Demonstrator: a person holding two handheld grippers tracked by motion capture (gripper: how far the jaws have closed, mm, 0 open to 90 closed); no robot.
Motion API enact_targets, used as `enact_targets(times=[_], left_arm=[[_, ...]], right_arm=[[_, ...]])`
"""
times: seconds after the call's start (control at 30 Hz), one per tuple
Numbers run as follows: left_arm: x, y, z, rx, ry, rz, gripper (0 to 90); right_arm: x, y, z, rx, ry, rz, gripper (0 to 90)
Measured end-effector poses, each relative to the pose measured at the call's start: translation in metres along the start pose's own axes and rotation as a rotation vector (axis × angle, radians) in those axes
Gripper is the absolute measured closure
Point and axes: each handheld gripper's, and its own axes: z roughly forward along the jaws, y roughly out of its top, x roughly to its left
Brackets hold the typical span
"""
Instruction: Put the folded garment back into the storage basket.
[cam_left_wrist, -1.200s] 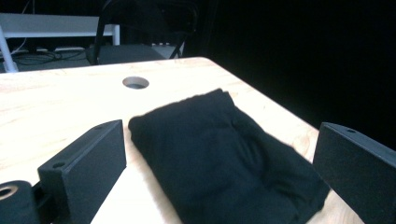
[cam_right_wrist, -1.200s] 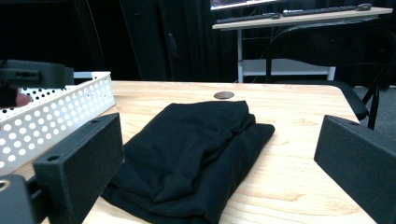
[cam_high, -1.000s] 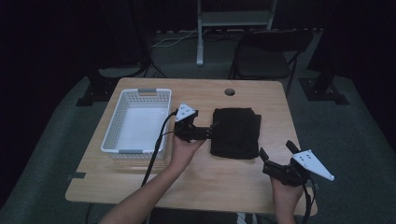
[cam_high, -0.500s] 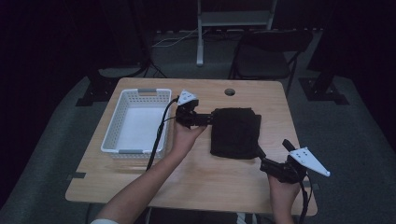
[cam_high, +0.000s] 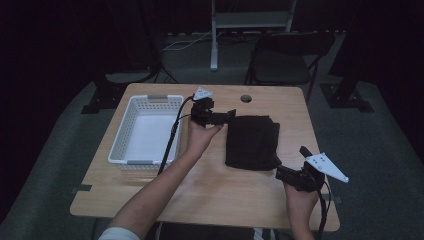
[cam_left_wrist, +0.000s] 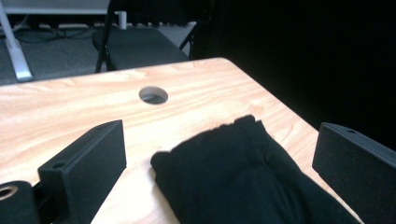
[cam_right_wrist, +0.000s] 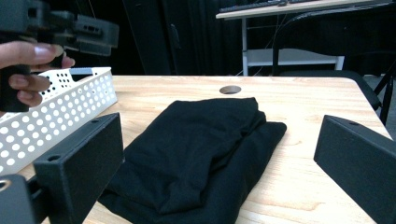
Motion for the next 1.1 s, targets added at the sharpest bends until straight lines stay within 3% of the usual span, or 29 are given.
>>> enact_targets(times=[0.1,0.2,0.23,0.4,0.53,0.77,0.9,0.93,1.1], left_arm=[[0.002,0.002,0.003,0.002,-0.01,-0.02,3.3],[0.0,0.005,0.009,0.034,-0.014,0.039,3.3],[0.0,0.005,0.009,0.034,-0.014,0.039,3.3],[0.01,0.003,0.022,0.073,-0.022,-0.028,3.3],[0.016,-0.002,0.034,0.102,-0.018,-0.056,3.3],[0.019,-0.013,0.049,0.138,0.011,-0.063,3.3],[0.02,-0.017,0.056,0.152,0.002,-0.085,3.3],[0.02,-0.018,0.06,0.165,0.013,-0.07,3.3],[0.022,-0.021,0.068,0.185,0.025,-0.072,3.3]], right_arm=[[-0.001,-0.001,0.001,0.004,0.001,0.005,1.2],[-0.001,-0.001,0.003,0.014,0.006,0.007,1.2],[-0.001,-0.001,0.003,0.014,0.006,0.007,1.2],[0.002,0.0,0.006,0.023,0.016,0.009,1.2],[0.003,0.001,0.008,0.028,0.011,0.004,1.2],[0.004,0.002,0.016,0.05,0.007,0.011,1.1],[0.007,-0.001,0.024,0.08,0.01,0.016,1.2],[0.009,-0.002,0.028,0.095,0.012,0.013,1.1],[0.009,-0.006,0.033,0.124,-0.006,0.003,1.2]])
